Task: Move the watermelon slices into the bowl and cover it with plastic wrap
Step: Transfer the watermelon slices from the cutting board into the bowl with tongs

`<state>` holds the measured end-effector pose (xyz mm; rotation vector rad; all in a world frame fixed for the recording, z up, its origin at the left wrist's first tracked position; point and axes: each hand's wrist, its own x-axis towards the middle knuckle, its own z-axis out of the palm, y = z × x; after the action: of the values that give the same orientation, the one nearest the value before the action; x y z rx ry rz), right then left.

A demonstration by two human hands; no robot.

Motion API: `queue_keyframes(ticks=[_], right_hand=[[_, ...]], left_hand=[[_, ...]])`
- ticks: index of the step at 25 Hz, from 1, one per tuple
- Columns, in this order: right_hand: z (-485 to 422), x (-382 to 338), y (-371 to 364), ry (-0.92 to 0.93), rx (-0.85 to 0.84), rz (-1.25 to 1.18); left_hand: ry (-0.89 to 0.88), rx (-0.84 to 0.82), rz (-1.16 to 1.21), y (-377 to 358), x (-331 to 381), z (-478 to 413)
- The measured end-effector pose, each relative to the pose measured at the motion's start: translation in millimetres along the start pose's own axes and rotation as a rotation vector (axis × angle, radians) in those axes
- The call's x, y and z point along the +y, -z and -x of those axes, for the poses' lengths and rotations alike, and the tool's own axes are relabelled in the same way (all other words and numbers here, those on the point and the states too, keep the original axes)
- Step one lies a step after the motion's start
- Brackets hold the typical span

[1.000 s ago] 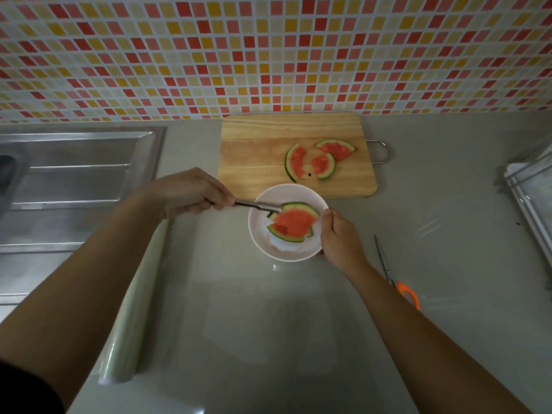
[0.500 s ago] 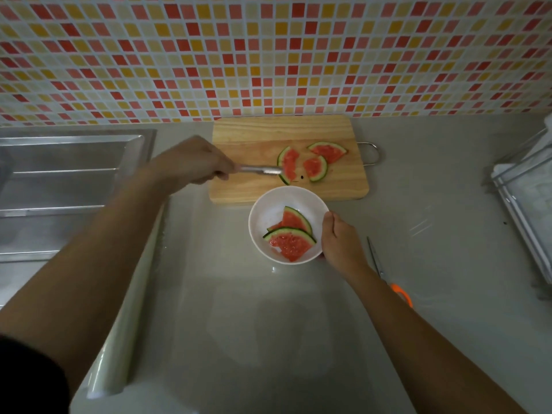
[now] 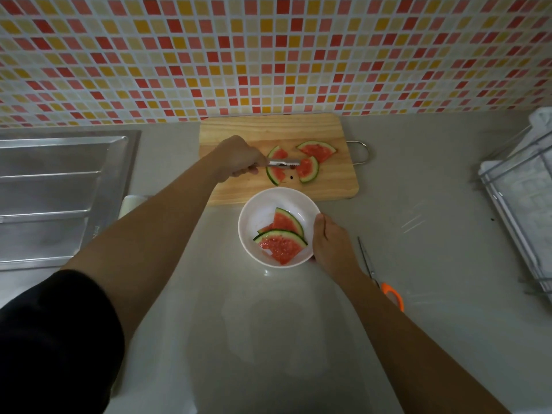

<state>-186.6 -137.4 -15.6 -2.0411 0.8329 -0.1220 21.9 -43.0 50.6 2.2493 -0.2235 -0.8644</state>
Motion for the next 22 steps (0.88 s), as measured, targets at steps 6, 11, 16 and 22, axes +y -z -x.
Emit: queue_keyframes(ticks=[6, 11, 16, 22], right_hand=[[1.6, -0.8, 1.4, 0.007, -0.004, -0.005], [2.7, -1.5, 2.6, -0.001, -0.022, -0.022], [2.2, -1.7, 2.7, -0.020, -0.040, -0.037], [-0.4, 0.2, 3.1, -0.013, -0.049, -0.028]], left_hand=[[-0.092, 0.080, -0.181, -17.1, 9.0, 4.6], [-0.115, 0.103, -0.185, -20.5, 13.8, 4.0], [-0.047, 0.103, 0.042, -13.0, 5.8, 7.1], [0.025, 0.081, 0.153, 11.8, -2.9, 11.2]])
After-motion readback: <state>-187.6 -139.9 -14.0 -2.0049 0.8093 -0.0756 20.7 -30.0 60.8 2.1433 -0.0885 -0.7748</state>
